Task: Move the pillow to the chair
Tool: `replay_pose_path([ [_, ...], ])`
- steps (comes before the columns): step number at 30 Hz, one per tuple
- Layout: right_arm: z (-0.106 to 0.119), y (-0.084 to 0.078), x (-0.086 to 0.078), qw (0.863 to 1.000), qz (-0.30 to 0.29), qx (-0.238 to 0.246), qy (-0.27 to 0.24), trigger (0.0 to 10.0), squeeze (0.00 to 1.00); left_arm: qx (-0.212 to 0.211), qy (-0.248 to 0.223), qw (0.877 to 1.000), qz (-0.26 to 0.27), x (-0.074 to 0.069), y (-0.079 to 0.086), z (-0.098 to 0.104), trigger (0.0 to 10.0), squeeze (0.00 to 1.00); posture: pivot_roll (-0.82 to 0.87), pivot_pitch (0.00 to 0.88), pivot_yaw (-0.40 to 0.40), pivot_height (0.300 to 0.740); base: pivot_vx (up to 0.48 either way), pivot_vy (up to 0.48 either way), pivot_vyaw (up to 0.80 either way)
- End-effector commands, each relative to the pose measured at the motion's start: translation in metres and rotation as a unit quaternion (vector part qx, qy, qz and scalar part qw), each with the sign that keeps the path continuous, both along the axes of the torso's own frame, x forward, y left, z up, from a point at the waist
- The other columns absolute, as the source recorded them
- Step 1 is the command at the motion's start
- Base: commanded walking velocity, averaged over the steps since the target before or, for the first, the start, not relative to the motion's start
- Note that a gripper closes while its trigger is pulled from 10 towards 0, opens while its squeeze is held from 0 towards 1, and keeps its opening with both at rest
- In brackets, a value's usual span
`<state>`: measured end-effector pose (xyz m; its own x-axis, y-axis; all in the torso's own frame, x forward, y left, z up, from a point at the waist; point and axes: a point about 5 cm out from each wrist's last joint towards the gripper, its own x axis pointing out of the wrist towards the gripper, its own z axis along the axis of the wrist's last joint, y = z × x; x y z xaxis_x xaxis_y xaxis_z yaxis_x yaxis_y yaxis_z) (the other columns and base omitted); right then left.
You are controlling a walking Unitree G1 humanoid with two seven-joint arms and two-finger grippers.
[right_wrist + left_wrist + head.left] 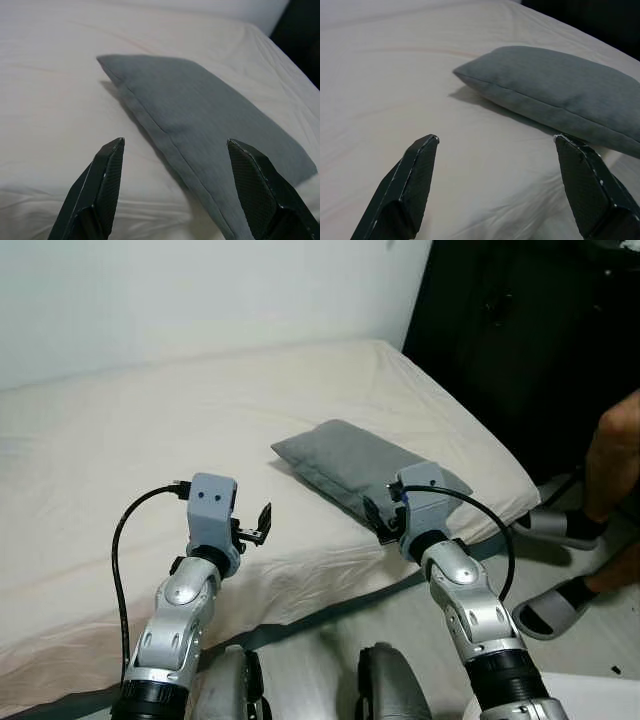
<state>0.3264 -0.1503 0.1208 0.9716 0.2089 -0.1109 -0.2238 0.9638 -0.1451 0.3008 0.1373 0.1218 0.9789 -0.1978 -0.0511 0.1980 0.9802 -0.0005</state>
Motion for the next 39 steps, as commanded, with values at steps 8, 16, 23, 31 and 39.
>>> replay_pose_path([
  [8,-0.008,-0.011,0.018,0.997,-0.058,0.046,0.029,10.0,0.0,0.035,0.015,0.998,-0.043,0.011,-0.006,-0.008,10.0,0.0,-0.03,0.138,-0.013,0.581,0.0,0.0,0.0],
  [16,-0.005,-0.016,0.034,0.997,-0.072,0.027,0.021,10.0,0.0,0.056,0.022,0.997,-0.049,0.02,-0.005,-0.015,10.0,0.0,-0.02,0.139,-0.01,0.581,0.0,0.0,0.0],
  [23,-0.004,-0.021,0.043,0.996,-0.084,0.02,0.026,10.0,0.0,0.064,0.02,0.997,-0.025,0.032,0.004,-0.014,10.0,0.0,-0.02,0.139,-0.004,0.581,0.0,0.0,0.0],
  [31,-0.012,-0.016,0.045,0.998,-0.044,0.012,0.054,10.0,0.0,0.066,0.013,0.998,-0.015,0.039,0.009,-0.015,10.0,0.0,-0.02,0.127,-0.008,0.581,0.0,0.0,0.0],
  [39,-0.013,-0.003,0.045,0.999,0.004,0.013,0.052,10.0,0.0,0.057,0.018,0.998,0.007,0.043,0.013,-0.02,10.0,0.0,-0.03,0.122,-0.01,0.581,0.0,0.0,0.0],
])
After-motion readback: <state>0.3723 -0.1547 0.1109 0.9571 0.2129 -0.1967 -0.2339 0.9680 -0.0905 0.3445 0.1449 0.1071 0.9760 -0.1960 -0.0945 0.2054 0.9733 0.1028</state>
